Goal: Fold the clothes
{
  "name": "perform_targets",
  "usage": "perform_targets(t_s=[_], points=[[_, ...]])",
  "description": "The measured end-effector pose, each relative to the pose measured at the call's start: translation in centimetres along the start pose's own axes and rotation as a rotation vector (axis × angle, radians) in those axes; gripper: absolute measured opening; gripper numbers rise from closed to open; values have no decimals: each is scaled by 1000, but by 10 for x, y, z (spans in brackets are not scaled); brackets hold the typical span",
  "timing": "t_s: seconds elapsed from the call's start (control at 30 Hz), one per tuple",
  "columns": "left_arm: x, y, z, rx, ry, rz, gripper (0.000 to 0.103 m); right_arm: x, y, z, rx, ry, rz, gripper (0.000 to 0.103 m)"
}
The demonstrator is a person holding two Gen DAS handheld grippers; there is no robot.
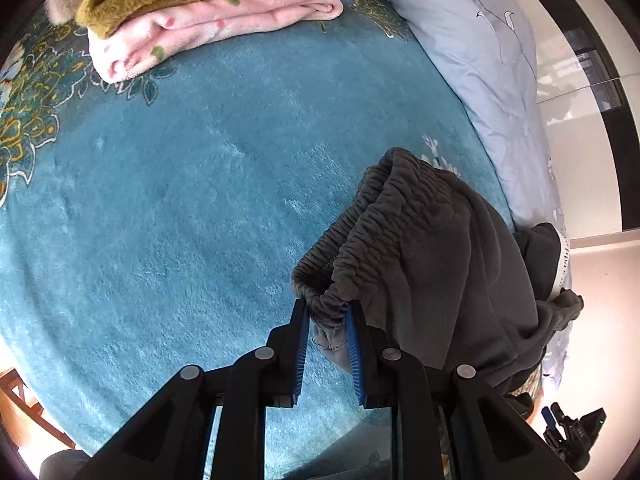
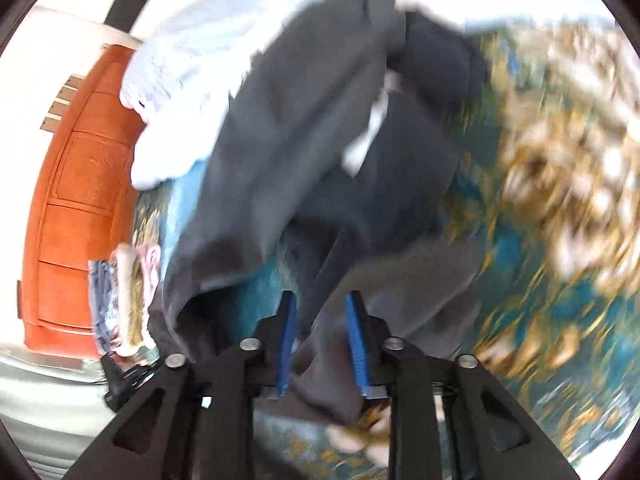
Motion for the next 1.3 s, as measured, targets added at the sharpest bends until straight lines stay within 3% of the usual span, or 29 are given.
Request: perform_targets(t_s=[0.1,0.17,0.3,0.4,0.53,0.6,0.63,0.7,0.87,1.0,1.17,1.3], points=[[0,0,-4,7,-20,4,21,9,-5,13,77,-65,-31,32],[0,2,-6,3,-28,0,21,21,1,29,146,-103,-56,43],[2,2,-10,5,-47,-9,22,44,28,75,121,-30,-120,44],[4,-1,-11,6,-52,-7,22,50,46,85,-73,122,-114,52],[7,-5,-12,4,-52,1,22,46,60,83,-200,240,-79,55],[9,-8,-13,4,-51,5,22,45,64,82,-192,284,-84,45],[9,-10,-13,4,-49,9,22,43,62,81,-194,300,-75,24],[10,-16,-11,5,-43,27,21,38,50,73,-195,296,-63,10],[7,-46,-4,41,-40,92,20,24,-35,39,-213,159,42,4],[12,-54,-8,51,-48,108,20,32,-107,60,-153,171,124,4],[17,-19,-11,-36,-61,53,20,80,-91,126,-34,337,34,4],[20,-22,-20,-11,-95,58,20,102,-94,146,-68,425,43,4]])
Point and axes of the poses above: each gripper's, at about its wrist camera, not at the fingertips, and y roughly the way its jaws point, z to its right, x to its underside, the point moved 7 cm from there along y, roughly the way its jaws point, and after that the axes turned 8 degrees about -z, right-handed, at the moved point
